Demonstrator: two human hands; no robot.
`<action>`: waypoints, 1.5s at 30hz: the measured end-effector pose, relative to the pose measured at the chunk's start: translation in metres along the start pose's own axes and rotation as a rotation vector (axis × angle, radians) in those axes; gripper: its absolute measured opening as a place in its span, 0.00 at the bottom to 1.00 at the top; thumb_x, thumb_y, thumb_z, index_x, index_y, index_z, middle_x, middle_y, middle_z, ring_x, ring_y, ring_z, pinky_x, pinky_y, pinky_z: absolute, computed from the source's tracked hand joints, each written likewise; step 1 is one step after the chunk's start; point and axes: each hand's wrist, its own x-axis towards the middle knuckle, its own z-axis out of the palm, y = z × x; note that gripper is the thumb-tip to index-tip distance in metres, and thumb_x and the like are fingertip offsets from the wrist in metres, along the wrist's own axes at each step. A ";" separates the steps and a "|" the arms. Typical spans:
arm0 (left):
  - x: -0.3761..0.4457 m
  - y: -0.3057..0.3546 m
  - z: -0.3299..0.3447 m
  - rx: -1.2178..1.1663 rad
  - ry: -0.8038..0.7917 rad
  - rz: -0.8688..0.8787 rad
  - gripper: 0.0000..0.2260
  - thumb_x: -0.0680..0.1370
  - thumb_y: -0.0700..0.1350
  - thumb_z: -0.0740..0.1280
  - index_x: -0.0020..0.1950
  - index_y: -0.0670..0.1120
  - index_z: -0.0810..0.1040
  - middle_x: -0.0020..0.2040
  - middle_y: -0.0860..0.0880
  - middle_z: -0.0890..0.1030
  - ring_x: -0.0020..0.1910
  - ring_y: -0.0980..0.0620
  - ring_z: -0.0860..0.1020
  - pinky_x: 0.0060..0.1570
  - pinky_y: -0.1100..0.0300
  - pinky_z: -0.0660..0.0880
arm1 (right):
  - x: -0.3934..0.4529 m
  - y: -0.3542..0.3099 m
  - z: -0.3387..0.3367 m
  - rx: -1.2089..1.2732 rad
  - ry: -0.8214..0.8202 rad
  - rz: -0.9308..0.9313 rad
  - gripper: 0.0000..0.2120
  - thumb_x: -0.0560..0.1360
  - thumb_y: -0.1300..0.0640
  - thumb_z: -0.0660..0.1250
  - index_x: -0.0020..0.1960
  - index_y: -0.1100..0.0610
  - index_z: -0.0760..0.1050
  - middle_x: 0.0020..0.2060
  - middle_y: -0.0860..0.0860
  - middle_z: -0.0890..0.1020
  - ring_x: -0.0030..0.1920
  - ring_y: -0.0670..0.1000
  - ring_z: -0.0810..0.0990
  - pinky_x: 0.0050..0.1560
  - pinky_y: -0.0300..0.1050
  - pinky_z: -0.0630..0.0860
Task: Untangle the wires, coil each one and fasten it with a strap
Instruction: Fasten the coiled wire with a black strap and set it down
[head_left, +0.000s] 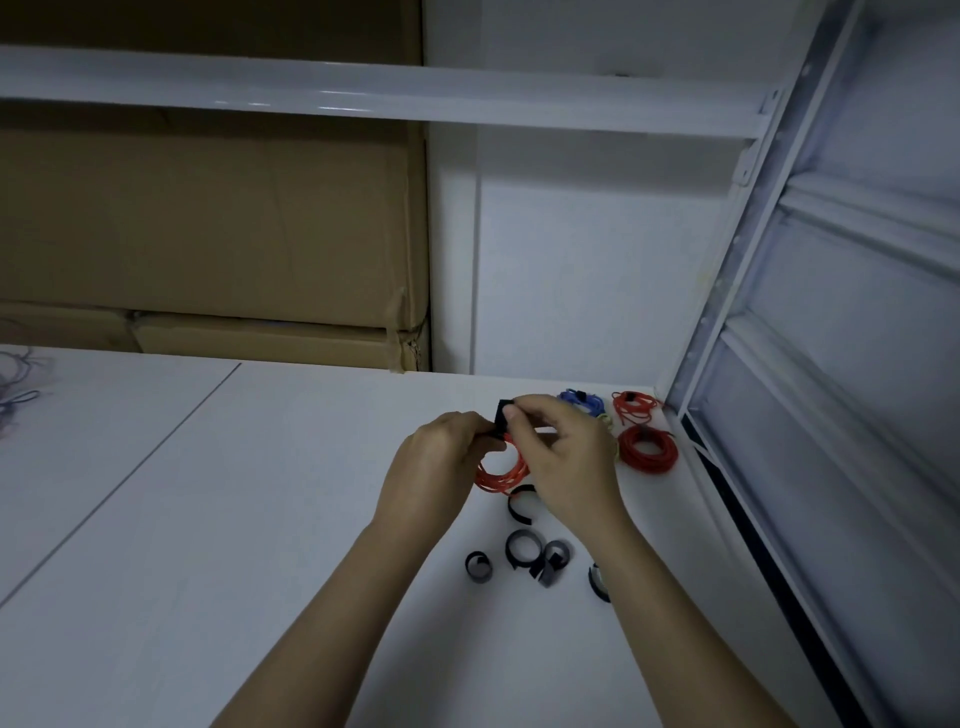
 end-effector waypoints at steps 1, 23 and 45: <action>0.001 0.000 -0.001 -0.007 -0.015 -0.019 0.07 0.78 0.39 0.66 0.52 0.45 0.83 0.48 0.49 0.84 0.46 0.51 0.80 0.46 0.61 0.75 | -0.003 0.001 0.001 -0.004 -0.008 -0.021 0.05 0.76 0.60 0.67 0.48 0.58 0.82 0.41 0.45 0.83 0.44 0.42 0.81 0.45 0.36 0.78; 0.022 -0.003 -0.030 -0.781 -0.302 -0.347 0.06 0.75 0.31 0.67 0.44 0.37 0.83 0.40 0.43 0.85 0.40 0.49 0.84 0.39 0.64 0.78 | 0.008 0.000 -0.020 0.022 -0.212 -0.223 0.08 0.75 0.70 0.64 0.48 0.63 0.81 0.46 0.45 0.80 0.49 0.42 0.79 0.48 0.39 0.78; 0.025 0.003 -0.020 -0.080 -0.111 -0.071 0.09 0.74 0.47 0.72 0.45 0.47 0.73 0.39 0.54 0.79 0.37 0.55 0.80 0.31 0.65 0.72 | 0.013 -0.017 -0.008 0.223 -0.018 0.106 0.21 0.72 0.66 0.71 0.56 0.43 0.75 0.39 0.44 0.85 0.46 0.43 0.83 0.51 0.33 0.75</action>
